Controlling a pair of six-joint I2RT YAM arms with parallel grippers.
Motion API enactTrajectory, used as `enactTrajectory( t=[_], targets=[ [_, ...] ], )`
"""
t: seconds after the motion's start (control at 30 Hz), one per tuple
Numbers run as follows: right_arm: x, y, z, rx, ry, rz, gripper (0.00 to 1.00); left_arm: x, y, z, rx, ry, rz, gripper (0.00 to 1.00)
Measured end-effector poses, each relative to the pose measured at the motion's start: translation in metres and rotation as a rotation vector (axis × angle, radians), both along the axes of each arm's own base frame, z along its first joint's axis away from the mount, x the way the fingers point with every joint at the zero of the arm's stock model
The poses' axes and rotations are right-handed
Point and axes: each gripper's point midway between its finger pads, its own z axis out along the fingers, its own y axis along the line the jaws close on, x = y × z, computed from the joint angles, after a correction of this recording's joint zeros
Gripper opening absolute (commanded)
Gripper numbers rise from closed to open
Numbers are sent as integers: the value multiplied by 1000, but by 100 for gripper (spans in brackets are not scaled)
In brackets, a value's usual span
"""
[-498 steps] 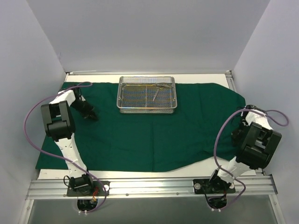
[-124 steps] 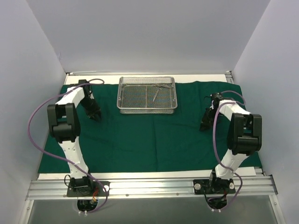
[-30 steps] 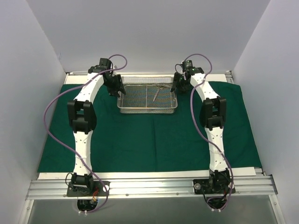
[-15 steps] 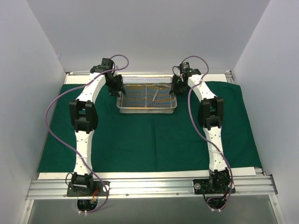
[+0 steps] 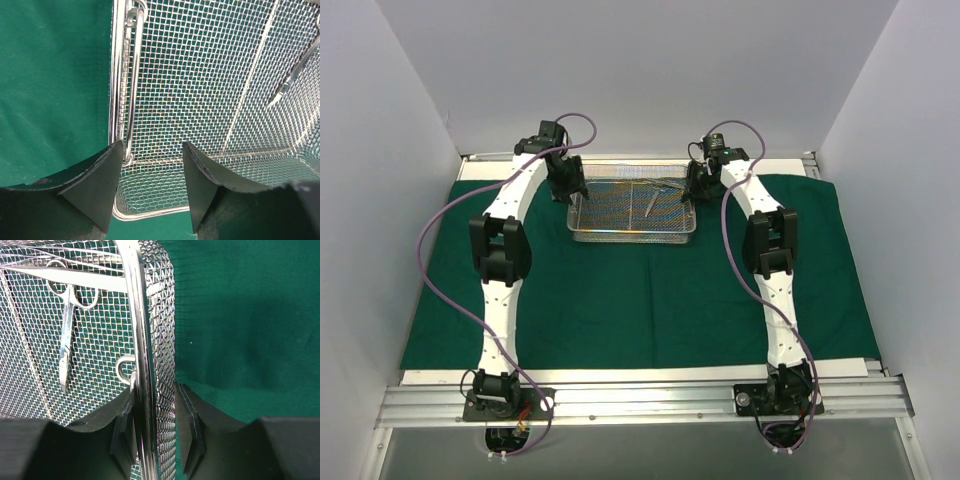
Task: Open and lay out the surgical kit
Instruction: Pick up the container from the surgical kit.
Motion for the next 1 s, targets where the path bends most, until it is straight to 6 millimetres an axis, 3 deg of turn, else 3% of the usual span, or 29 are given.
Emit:
enactTrajectory(
  t=[0.13,0.5,0.67,0.87,0.97,1.0],
  targets=[
    [0,0,0,-1,-1,2,32,3,1,3,36,-19,8,63],
    [0,-1,0,-3,-1,2,31,4,41,-1,159,-7,92,65],
    [0,0,0,-3,-2,4,30,4,38,-6,142,2,84,65],
    [0,-1,0,-9,-5,15,25,2,25,-27,96,45,51,65],
    [0,-1,-1,-17,-7,19,22,1,20,-35,76,65,34,57],
    [0,-1,-1,-17,-8,21,20,0,19,-37,70,68,30,43]
  ],
)
